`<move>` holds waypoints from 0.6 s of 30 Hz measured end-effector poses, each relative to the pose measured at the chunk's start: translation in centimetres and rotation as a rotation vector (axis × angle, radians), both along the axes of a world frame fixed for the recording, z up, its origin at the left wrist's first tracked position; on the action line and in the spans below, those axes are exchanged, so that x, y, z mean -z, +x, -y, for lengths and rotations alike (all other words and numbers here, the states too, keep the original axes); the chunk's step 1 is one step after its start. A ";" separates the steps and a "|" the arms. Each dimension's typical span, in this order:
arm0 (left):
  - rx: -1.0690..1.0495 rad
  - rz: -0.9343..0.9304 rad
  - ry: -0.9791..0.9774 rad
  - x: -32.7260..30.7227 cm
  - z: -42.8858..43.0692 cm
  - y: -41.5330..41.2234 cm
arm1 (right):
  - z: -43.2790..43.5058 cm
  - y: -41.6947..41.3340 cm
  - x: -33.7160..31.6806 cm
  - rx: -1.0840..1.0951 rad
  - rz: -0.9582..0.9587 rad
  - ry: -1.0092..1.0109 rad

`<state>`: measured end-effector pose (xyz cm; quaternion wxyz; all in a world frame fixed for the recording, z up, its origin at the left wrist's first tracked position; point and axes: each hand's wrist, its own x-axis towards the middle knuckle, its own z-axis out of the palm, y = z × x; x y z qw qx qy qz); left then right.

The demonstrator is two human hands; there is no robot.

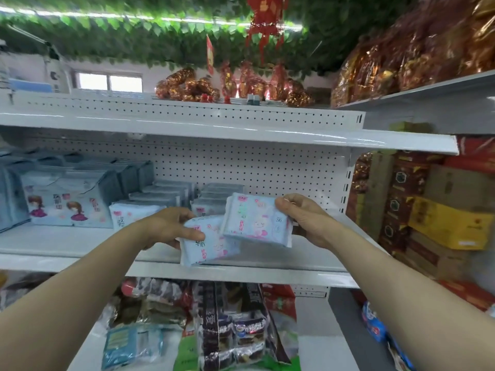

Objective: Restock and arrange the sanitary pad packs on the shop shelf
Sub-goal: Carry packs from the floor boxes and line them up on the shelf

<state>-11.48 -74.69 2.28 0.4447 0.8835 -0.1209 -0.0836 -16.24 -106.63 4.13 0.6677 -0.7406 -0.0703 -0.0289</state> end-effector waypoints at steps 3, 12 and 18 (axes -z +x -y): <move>0.057 0.045 0.042 -0.4 0.0 1.8 | -0.4 1.1 -0.2 0.034 -0.019 -0.047; 0.102 0.275 0.255 -0.1 -0.5 7.0 | -1.2 1.3 -0.1 0.117 -0.032 -0.026; 0.088 0.407 0.317 0.2 -0.2 7.8 | -2.0 0.8 0.1 0.116 -0.045 -0.008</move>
